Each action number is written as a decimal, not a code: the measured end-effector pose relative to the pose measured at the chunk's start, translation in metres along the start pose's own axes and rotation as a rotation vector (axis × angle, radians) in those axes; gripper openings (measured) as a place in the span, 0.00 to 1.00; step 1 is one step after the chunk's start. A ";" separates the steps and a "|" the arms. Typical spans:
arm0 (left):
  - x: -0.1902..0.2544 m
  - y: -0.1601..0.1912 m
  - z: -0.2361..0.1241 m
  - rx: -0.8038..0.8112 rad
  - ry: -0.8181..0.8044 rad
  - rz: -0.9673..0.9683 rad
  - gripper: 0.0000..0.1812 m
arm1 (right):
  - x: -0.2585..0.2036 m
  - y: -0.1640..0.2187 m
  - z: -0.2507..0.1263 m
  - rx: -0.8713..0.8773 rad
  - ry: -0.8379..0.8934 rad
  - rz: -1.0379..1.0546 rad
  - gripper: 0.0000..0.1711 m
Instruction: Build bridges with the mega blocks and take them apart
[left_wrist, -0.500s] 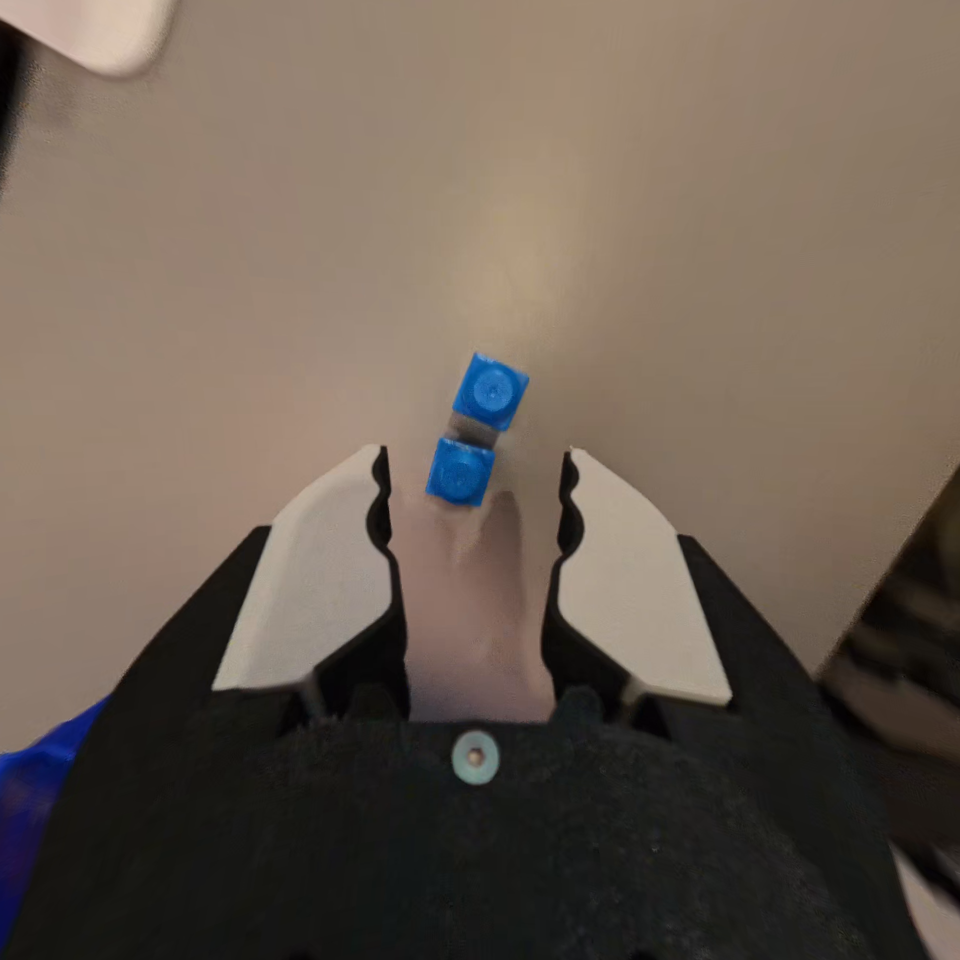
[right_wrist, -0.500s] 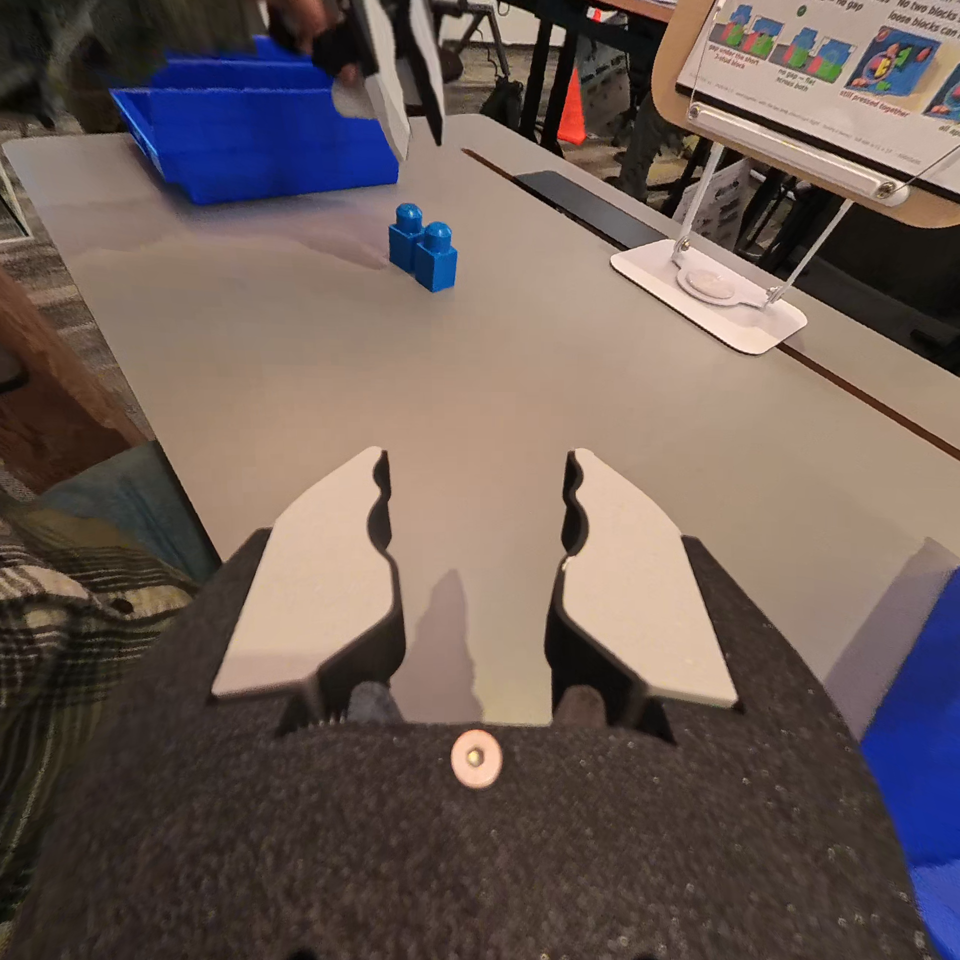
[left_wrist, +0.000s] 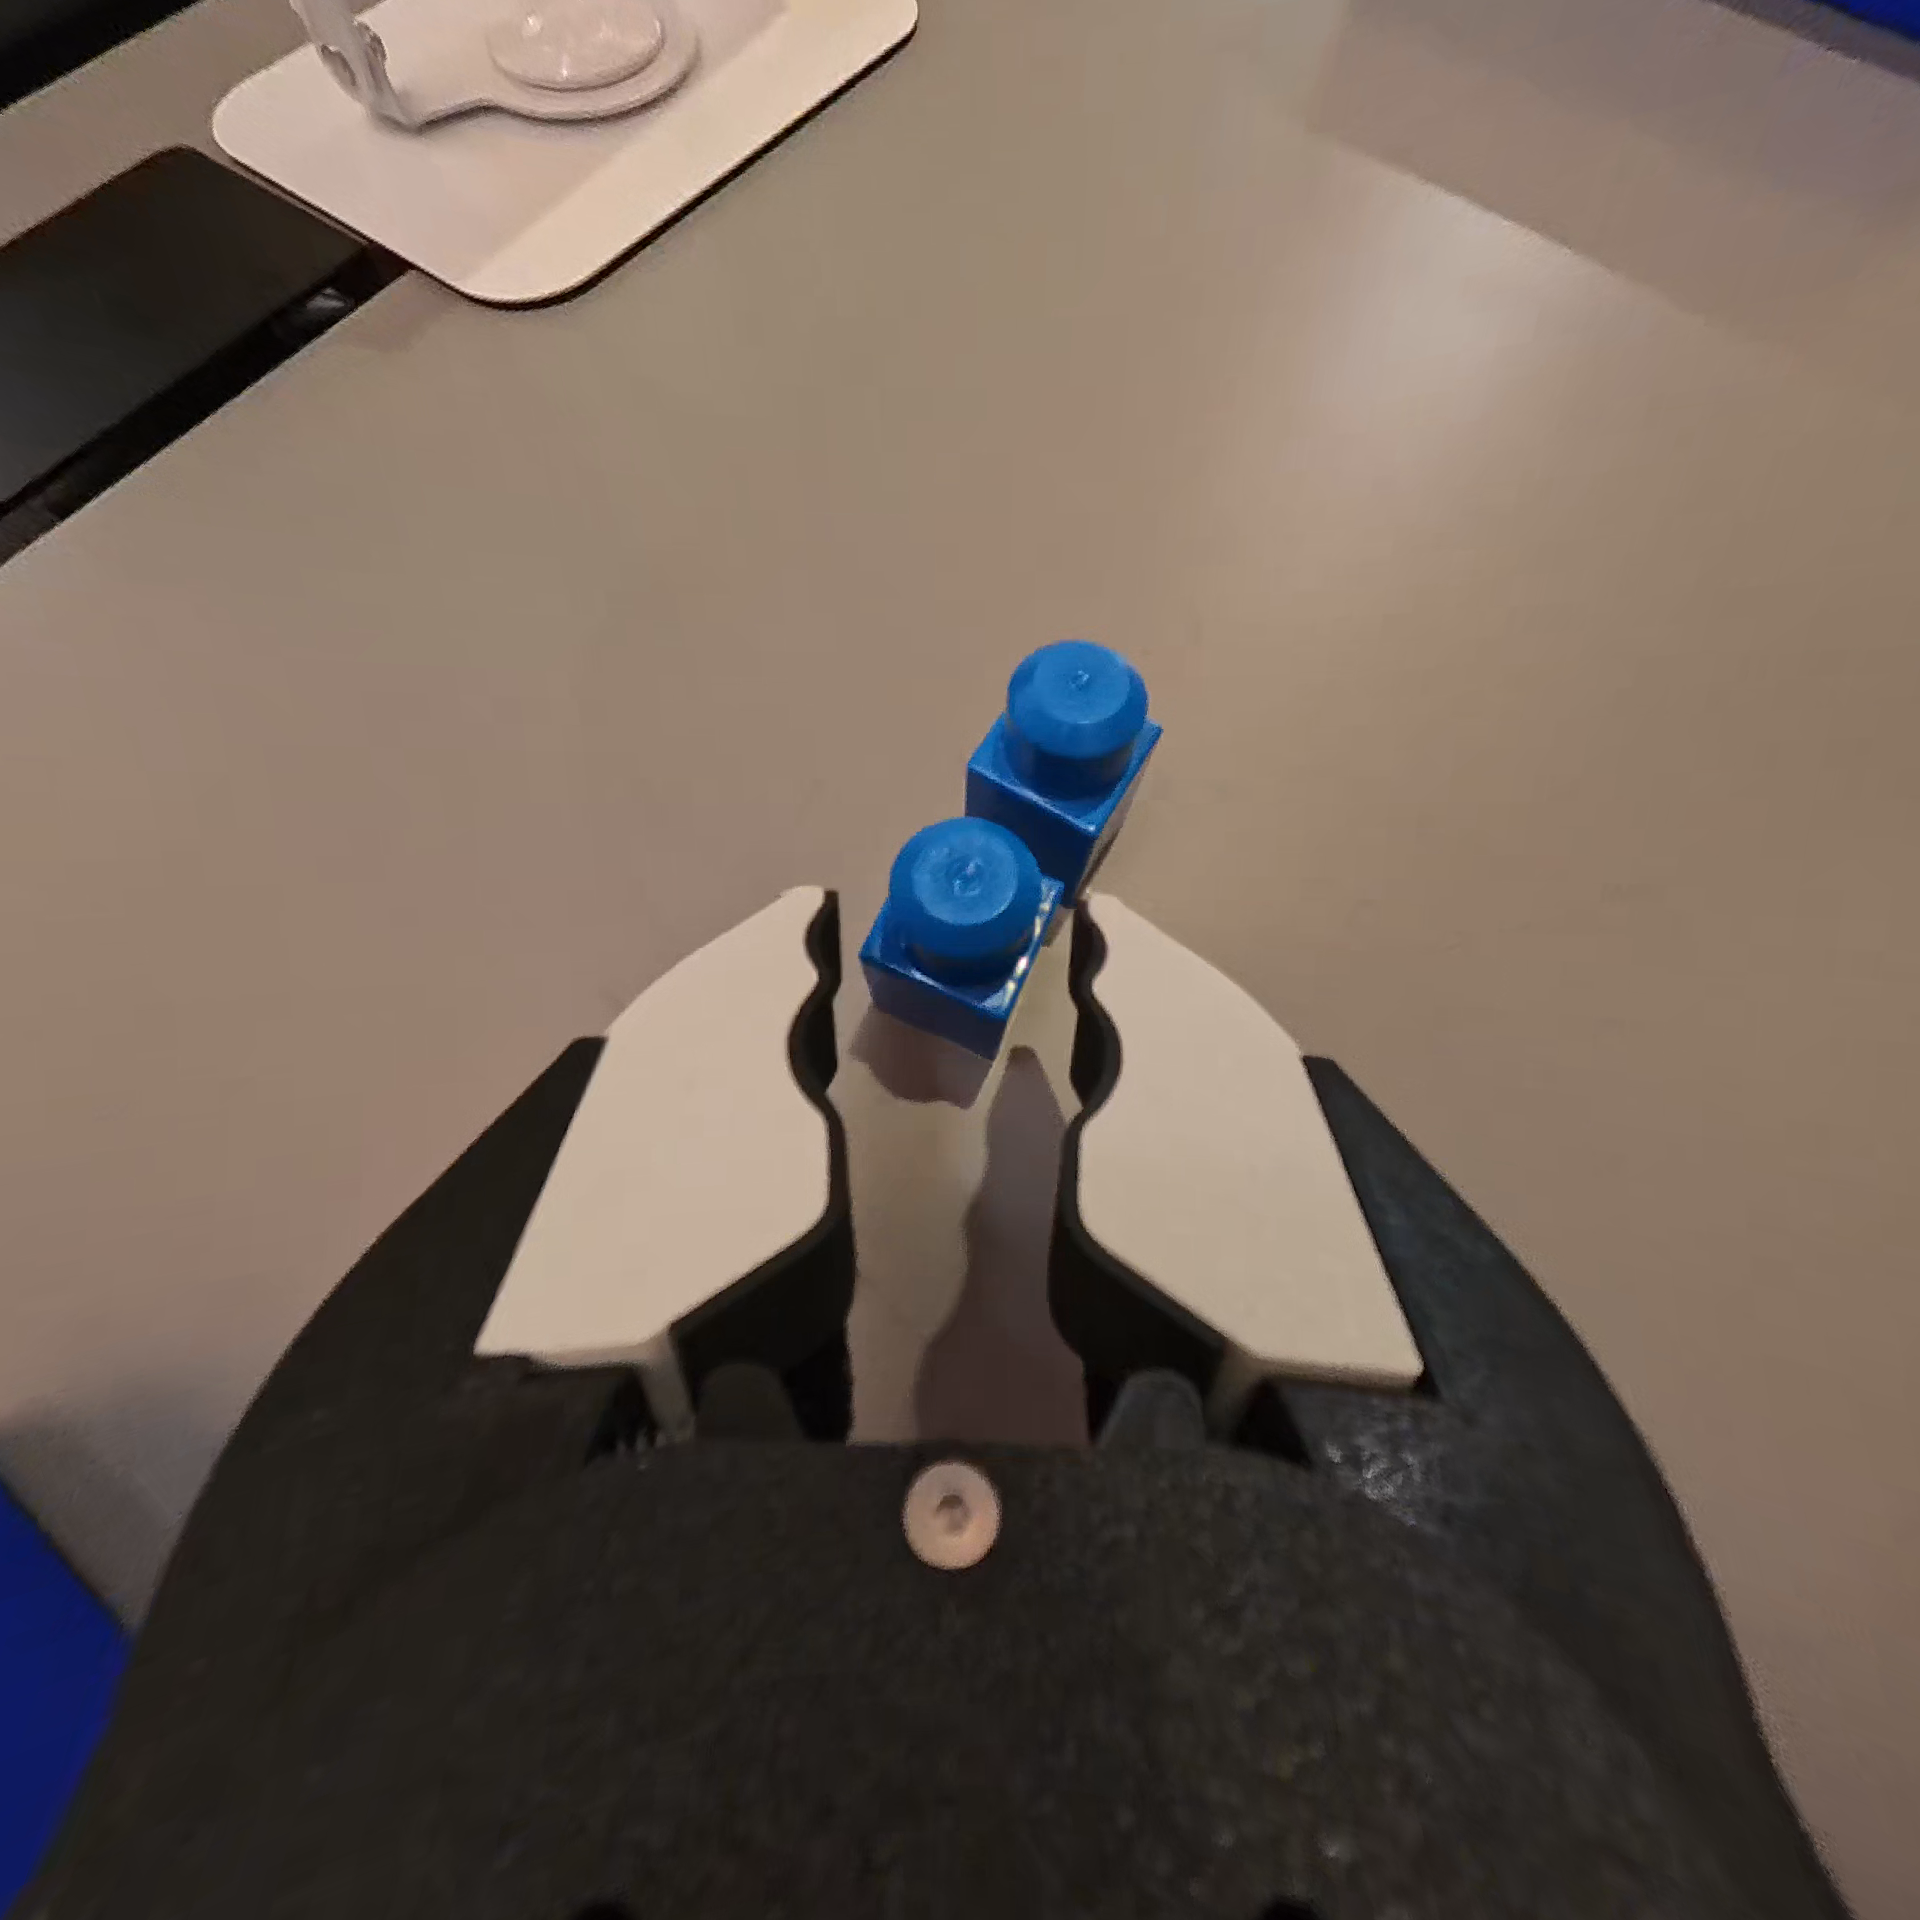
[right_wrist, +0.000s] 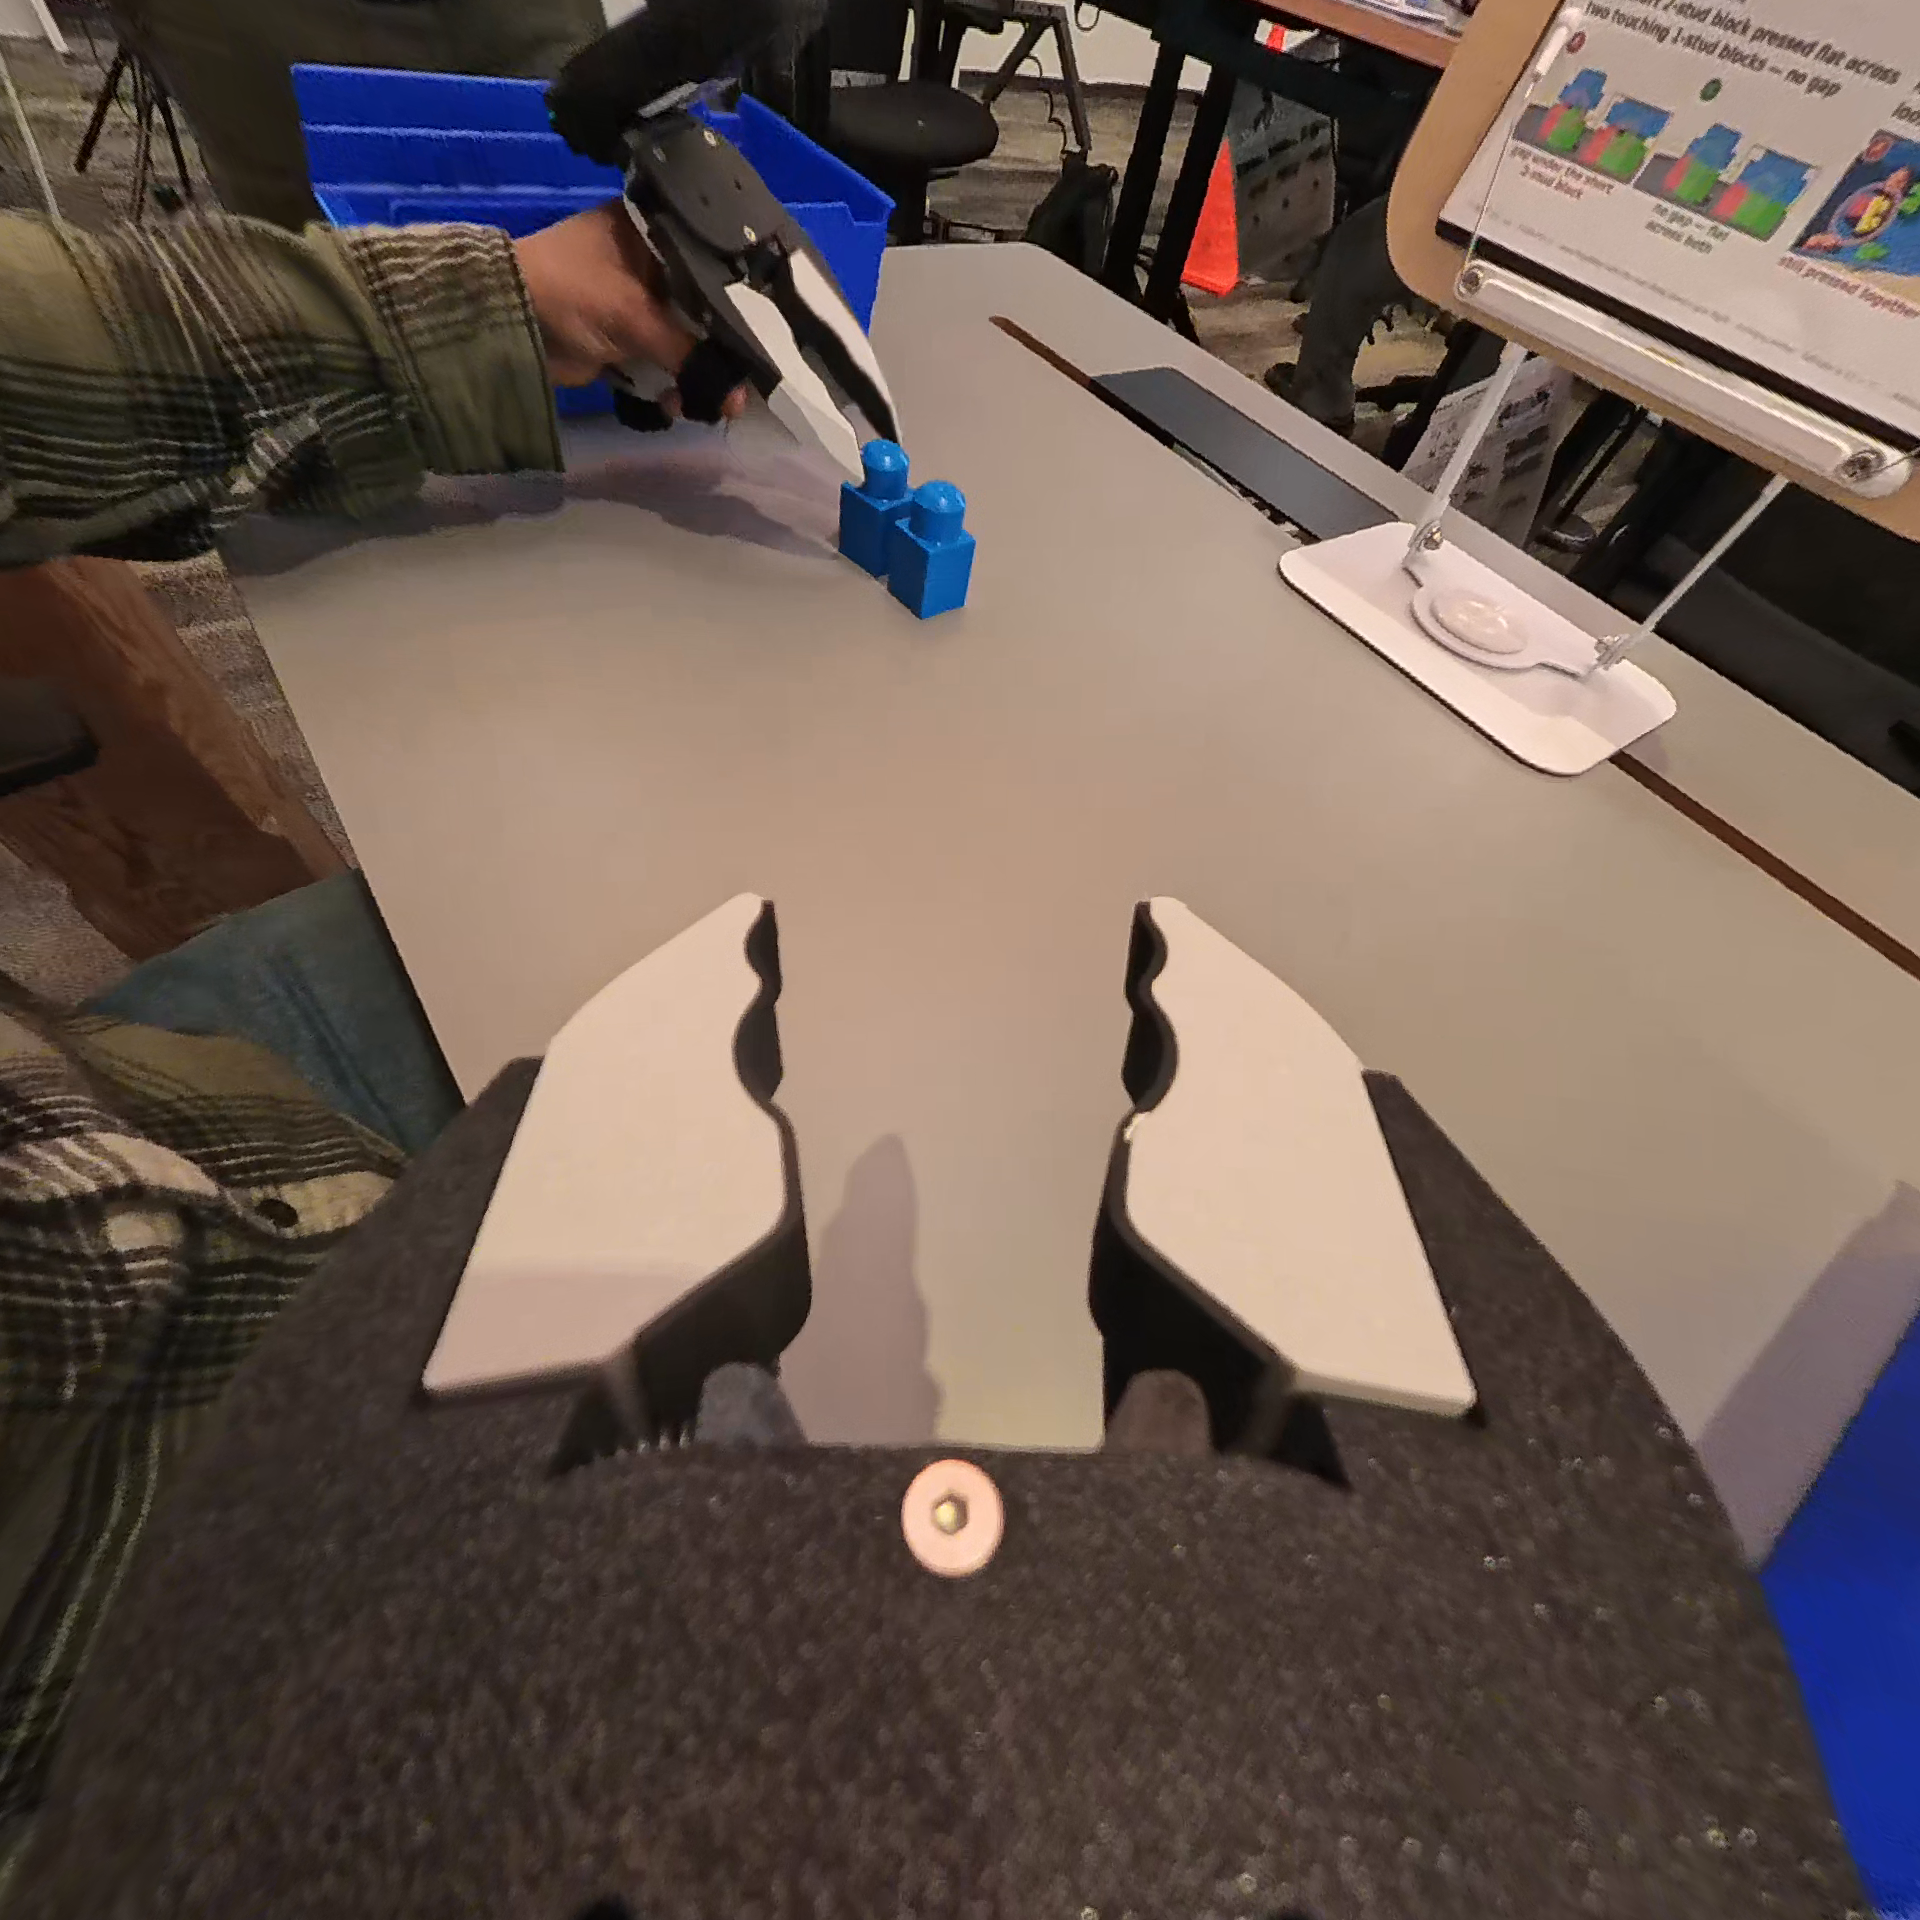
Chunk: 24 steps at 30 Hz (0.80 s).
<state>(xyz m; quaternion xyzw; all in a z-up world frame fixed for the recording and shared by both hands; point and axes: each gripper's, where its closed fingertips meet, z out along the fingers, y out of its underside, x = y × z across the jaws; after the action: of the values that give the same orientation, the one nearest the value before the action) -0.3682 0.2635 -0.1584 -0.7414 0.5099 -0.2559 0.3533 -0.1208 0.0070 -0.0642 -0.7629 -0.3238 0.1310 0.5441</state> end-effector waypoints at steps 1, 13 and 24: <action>-0.001 0.002 0.001 0.002 0.010 -0.007 0.22 | -0.001 -0.001 0.001 -0.001 -0.001 -0.001 0.37; 0.003 0.001 0.010 0.016 0.139 0.016 0.15 | -0.006 0.000 0.004 -0.037 0.003 -0.009 0.37; 0.009 -0.001 0.014 0.011 0.185 0.076 0.15 | -0.007 -0.002 0.005 -0.046 0.006 -0.016 0.37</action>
<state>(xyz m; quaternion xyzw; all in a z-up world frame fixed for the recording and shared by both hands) -0.3539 0.2594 -0.1660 -0.6929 0.5666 -0.3126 0.3179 -0.1298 0.0064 -0.0655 -0.7731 -0.3312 0.1168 0.5282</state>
